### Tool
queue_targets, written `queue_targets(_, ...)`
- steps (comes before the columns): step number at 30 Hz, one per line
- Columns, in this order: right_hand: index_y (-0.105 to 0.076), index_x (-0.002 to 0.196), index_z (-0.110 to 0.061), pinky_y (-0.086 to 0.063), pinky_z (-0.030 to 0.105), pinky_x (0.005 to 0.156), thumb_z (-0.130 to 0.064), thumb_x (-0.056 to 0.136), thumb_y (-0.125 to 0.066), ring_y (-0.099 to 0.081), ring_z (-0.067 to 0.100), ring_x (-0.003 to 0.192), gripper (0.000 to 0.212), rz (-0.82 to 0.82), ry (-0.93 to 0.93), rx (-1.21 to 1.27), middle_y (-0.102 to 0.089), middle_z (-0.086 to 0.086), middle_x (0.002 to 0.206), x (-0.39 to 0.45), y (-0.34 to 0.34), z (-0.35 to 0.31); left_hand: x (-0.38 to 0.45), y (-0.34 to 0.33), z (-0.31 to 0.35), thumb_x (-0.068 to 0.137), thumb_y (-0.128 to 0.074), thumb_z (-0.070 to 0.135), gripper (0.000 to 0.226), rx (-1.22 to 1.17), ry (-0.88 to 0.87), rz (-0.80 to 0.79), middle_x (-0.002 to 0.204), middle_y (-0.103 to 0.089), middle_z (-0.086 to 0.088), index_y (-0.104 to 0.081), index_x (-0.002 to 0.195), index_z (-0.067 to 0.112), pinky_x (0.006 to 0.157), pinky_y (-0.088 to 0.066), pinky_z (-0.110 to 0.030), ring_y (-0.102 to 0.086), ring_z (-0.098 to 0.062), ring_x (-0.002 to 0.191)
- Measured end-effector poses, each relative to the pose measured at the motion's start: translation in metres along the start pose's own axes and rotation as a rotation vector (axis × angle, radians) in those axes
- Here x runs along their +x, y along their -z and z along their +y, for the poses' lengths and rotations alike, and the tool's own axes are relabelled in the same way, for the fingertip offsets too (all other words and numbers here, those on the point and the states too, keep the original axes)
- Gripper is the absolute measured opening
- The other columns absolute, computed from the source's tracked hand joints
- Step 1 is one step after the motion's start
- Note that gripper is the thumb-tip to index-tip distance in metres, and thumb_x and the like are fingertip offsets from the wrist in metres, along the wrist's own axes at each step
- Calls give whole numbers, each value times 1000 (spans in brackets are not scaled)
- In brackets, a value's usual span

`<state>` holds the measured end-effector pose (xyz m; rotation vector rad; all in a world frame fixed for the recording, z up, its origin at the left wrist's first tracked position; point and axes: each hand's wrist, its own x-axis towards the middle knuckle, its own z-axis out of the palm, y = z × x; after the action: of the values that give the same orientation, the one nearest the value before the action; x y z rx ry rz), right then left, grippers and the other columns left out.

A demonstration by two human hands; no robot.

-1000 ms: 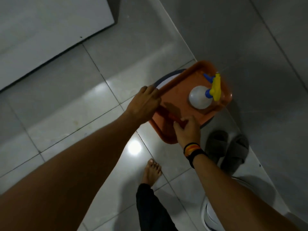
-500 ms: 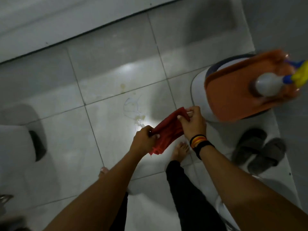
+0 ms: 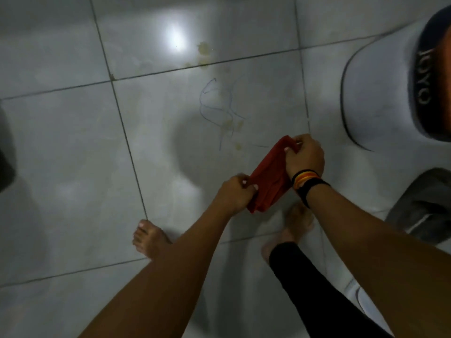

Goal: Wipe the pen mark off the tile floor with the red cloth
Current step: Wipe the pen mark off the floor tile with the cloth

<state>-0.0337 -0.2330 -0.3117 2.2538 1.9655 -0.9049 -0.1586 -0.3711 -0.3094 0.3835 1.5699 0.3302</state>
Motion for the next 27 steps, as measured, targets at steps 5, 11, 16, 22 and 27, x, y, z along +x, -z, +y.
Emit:
queue_targets(5,-17,158,-11,-16,52,122,-41,99,-53,-3,37,153,75,-144,-81,-104,2,16,167,10,-99,16,77,57,-65,103,-53,47,90,544,-244,487,175,2,-24,-6,167,6,131,-3,-52,2,-41,162)
queue_targets(11,4,159,-15,-7,65,120,-57,103,-28,10,37,153,77,60,-117,-264,12,18,166,37,-182,34,148,150,-107,66,-55,91,149,617,-202,564,169,25,-29,16,164,4,119,19,-66,25,-50,156)
queue_targets(16,-11,160,-18,-11,64,119,-51,104,-22,-4,38,154,66,123,414,-401,-6,17,167,51,-238,-28,166,166,-124,61,-44,104,152,703,-323,560,168,31,-23,23,163,13,106,43,-48,28,-52,153)
queue_targets(22,-2,159,-31,-13,64,119,-45,104,-31,5,28,155,64,-210,757,-448,5,6,169,-19,-216,45,150,178,-106,67,-23,104,137,609,-280,468,169,36,-14,25,163,19,117,20,-74,35,-41,154)
queue_targets(27,3,160,-24,-9,66,119,-44,106,-25,6,32,154,64,-7,219,-400,6,13,168,56,-181,35,178,195,-64,49,-30,111,160,549,-240,517,167,33,-25,25,162,13,112,20,-77,31,-52,153)
